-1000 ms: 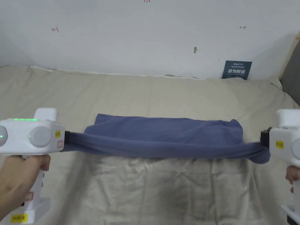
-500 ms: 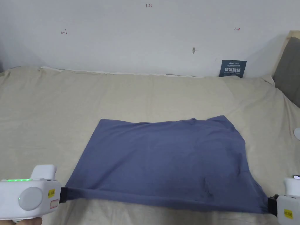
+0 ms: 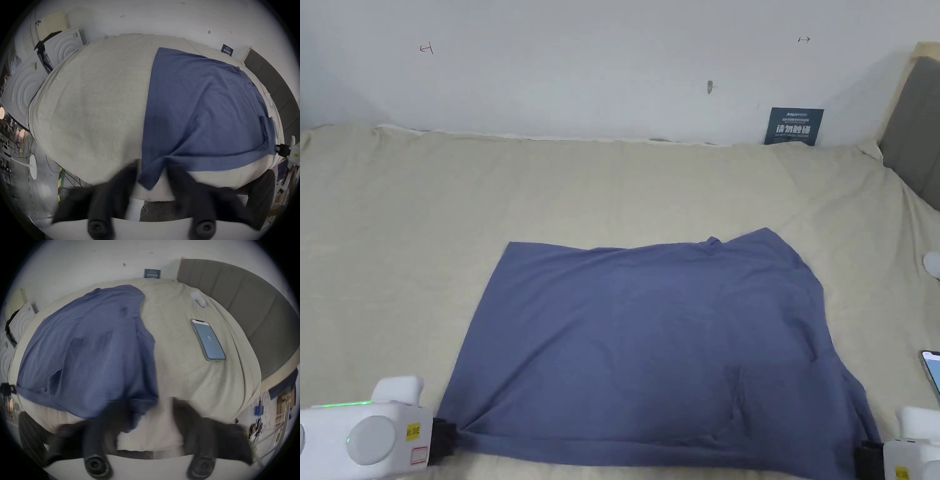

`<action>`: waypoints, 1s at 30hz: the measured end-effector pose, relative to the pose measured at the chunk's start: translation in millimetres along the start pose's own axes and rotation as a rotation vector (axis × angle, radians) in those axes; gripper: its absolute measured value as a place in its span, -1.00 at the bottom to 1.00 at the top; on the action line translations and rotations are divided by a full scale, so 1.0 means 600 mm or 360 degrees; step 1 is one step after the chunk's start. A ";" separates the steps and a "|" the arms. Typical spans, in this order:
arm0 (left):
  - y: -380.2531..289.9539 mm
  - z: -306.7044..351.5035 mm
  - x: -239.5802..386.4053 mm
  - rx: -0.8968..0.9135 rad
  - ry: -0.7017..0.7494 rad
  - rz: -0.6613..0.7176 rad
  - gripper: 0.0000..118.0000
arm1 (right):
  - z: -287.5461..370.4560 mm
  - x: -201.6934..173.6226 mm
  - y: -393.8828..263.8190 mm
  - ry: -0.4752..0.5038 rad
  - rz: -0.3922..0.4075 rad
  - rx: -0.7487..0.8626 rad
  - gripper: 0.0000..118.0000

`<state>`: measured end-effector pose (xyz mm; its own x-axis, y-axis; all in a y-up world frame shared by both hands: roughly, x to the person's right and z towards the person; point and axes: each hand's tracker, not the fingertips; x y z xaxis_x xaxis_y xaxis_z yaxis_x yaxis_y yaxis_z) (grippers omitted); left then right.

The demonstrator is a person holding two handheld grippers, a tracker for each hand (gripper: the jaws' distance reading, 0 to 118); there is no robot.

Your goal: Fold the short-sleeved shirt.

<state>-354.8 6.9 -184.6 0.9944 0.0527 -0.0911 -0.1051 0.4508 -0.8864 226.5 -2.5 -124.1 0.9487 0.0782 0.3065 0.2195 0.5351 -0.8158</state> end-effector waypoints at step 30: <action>-0.008 0.052 -0.046 0.0032 0.0007 0.0105 0.90 | 0.139 -0.054 -0.032 0.0253 0.0007 0.0150 -1.00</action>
<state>-381.7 31.1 -164.0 0.9853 0.0790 -0.1514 -0.1707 0.4641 -0.8692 172.4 54.6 -77.4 0.9753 -0.0493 0.2155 0.2000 0.6120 -0.7652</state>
